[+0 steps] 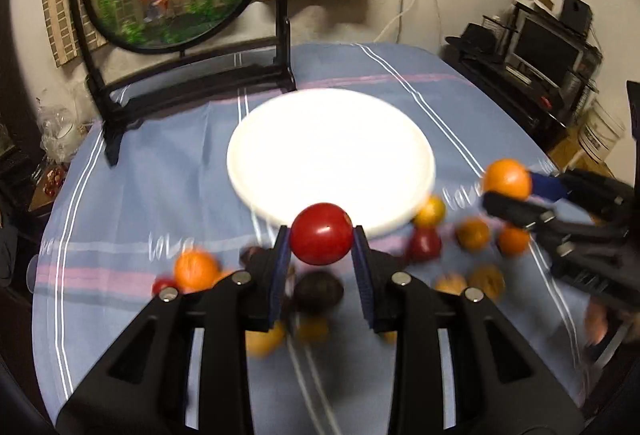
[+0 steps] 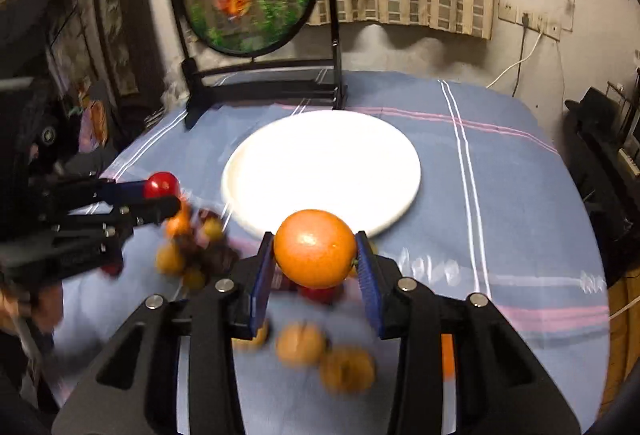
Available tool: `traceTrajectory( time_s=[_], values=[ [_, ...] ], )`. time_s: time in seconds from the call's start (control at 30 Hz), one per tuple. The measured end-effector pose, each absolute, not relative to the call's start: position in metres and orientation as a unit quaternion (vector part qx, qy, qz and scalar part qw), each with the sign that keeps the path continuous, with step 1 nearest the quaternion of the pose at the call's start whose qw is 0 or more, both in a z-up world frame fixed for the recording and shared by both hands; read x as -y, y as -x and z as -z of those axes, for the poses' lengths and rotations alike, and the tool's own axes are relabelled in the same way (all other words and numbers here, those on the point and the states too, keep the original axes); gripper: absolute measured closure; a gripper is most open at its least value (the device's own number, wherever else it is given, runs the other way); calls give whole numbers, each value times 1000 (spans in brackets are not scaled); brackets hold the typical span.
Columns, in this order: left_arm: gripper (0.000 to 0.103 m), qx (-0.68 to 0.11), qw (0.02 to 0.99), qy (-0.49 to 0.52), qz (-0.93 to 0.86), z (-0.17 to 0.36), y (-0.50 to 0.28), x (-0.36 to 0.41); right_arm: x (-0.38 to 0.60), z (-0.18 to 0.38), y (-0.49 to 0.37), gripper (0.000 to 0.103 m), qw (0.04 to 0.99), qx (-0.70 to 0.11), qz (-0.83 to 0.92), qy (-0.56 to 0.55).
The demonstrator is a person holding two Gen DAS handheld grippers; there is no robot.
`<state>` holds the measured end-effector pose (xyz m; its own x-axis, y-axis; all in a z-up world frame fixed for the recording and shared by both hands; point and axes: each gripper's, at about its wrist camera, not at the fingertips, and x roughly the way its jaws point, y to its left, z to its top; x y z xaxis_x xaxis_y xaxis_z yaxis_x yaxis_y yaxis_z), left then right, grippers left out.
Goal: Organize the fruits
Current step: 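Carry both fruits to the white plate and open both tools to release, then grasp the large red plum with the left tool while the right tool grasps a speckled fruit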
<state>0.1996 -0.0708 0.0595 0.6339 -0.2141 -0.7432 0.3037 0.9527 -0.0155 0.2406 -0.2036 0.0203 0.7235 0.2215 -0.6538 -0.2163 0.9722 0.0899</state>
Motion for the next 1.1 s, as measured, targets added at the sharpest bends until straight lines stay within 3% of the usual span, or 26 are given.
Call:
traceTrajectory(
  time_s=[0.37,0.4,0.47,0.5,0.53,0.67,0.8,1.1],
  values=[
    [70,-481,869,-54,100,11,-305,84,194,47,-363,63,889,-452,-69,-14],
    [58,-485,868,-47,97,14,-309,82,193,49,-366,62,887,-457,-65,-12],
    [32,-481,871,-34,91,13,-311,79,192,50,-370,48,887,-459,-58,-11],
    [32,-472,877,-27,87,9,-310,76,194,47,-367,41,894,-445,-49,-12],
    [32,-463,881,-20,93,2,-308,75,196,42,-364,40,902,-429,-43,-15],
    [29,-443,890,-39,99,-19,-289,69,206,20,-339,40,917,-394,-58,-38],
    [18,-405,905,-74,104,-39,-243,48,221,-1,-292,37,925,-366,-84,-59],
    [17,-398,910,-81,84,-37,-157,1,238,5,-196,36,928,-366,-61,-39]
  ],
)
